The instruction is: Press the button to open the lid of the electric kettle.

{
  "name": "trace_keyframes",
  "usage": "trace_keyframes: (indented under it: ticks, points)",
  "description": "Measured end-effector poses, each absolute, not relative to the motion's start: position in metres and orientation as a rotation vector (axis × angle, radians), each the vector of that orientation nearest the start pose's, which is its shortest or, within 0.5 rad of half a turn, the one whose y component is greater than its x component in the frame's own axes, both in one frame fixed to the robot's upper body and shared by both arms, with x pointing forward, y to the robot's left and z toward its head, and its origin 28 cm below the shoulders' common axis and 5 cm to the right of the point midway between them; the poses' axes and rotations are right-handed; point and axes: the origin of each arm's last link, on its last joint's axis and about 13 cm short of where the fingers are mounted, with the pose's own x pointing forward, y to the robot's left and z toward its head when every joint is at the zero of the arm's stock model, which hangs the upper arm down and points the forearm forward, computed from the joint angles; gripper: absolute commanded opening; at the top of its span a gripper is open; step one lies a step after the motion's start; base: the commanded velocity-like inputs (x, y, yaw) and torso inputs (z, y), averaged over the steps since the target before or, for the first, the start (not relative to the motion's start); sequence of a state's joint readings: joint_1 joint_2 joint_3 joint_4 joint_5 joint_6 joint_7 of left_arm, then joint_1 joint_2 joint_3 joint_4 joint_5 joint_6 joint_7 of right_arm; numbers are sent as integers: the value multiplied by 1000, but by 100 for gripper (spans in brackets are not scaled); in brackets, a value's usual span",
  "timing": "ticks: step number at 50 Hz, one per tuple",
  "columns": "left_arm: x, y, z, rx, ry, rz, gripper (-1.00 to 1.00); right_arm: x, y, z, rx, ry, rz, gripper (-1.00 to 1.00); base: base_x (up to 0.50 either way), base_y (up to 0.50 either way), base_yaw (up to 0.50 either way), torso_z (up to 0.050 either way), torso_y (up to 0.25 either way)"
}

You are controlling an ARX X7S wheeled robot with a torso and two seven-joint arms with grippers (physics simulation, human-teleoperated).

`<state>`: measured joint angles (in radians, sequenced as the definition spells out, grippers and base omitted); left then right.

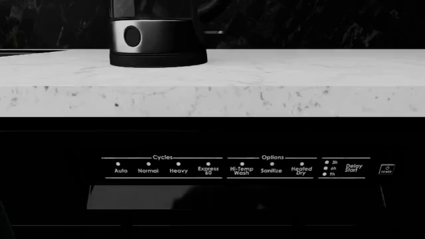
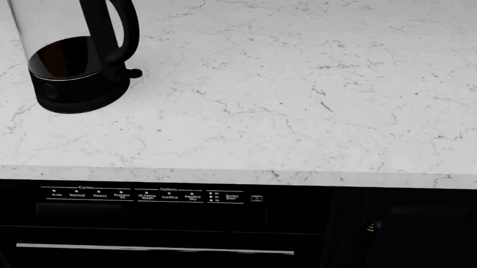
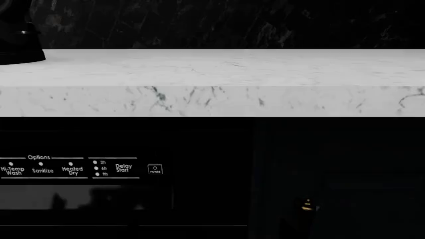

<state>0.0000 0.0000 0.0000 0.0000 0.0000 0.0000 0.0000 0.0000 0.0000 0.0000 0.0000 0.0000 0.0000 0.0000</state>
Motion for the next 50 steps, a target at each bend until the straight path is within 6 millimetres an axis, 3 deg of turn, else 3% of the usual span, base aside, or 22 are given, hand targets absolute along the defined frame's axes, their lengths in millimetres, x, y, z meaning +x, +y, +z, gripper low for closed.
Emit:
trace_keyframes:
  ticks: [10, 18, 22, 30, 36, 42, 50]
  points:
    - [211, 205, 13, 9, -10, -6, 100, 211, -96, 14, -3, -10, 10, 100, 0, 0, 0, 2, 0]
    - [210, 208, 17, -19, -23, -39, 100, 210, -96, 20, -26, -31, -1, 100, 0, 0, 0, 50, 0]
    - [214, 212, 37, -27, -83, -31, 100, 211, -97, 46, -58, -89, -8, 100, 0, 0, 0, 50, 0]
    - [224, 225, 103, -40, -243, 12, 100, 210, -103, 119, -103, -247, -30, 100, 0, 0, 0, 50, 0]
    - [224, 236, 142, -27, -349, 52, 100, 205, -111, 161, -86, -322, -51, 100, 0, 0, 0, 50, 0]
    - [220, 246, 164, 5, -426, 91, 100, 198, -116, 184, -69, -359, -63, 100, 0, 387, 0, 50, 0]
    - [216, 255, 178, 18, -487, 133, 100, 192, -116, 198, -58, -385, -52, 100, 13, 500, 0, 50, 0]
